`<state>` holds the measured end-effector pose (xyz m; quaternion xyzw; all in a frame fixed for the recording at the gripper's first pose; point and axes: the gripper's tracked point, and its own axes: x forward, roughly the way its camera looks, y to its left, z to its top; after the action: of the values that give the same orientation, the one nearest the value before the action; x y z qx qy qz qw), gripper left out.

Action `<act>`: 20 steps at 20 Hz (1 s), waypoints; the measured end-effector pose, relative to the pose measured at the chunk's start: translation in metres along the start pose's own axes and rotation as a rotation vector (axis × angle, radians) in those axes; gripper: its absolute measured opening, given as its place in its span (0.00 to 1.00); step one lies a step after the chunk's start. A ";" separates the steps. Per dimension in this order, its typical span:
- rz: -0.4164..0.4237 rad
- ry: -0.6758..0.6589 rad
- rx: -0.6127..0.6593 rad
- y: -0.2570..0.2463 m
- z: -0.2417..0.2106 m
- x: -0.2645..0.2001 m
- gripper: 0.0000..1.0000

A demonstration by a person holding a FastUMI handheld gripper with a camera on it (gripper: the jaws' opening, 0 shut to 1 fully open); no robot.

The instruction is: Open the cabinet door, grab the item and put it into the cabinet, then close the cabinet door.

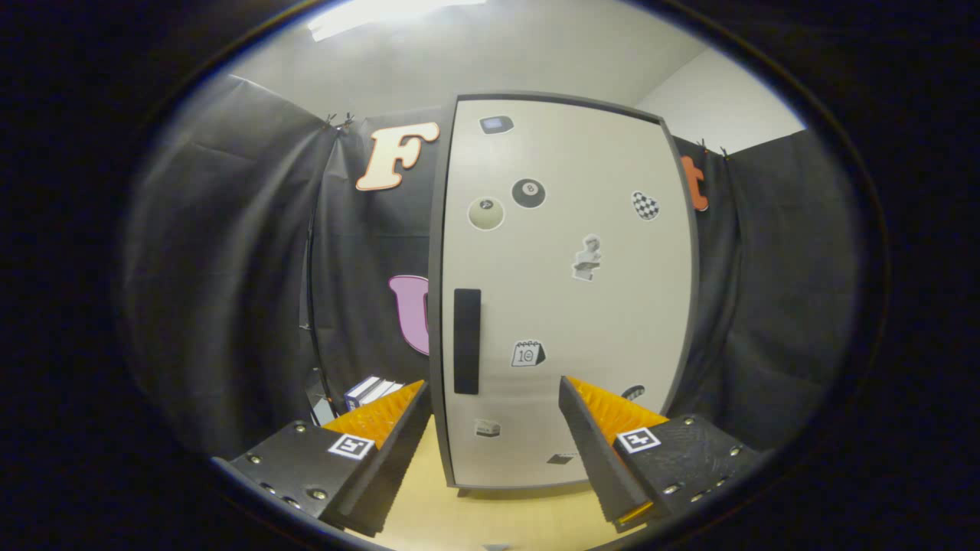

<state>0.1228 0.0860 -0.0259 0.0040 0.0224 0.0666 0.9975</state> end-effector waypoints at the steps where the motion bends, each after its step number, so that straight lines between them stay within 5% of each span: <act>1: 0.008 0.004 0.004 0.005 -0.001 0.010 0.99; 12: 0.044 0.024 0.017 0.027 -0.016 0.099 0.96; 19: 0.015 0.005 0.034 0.024 -0.013 0.126 0.52; 20: 0.017 0.008 0.035 0.027 -0.013 0.125 0.52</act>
<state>0.2426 0.1296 -0.0446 0.0212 0.0275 0.0748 0.9966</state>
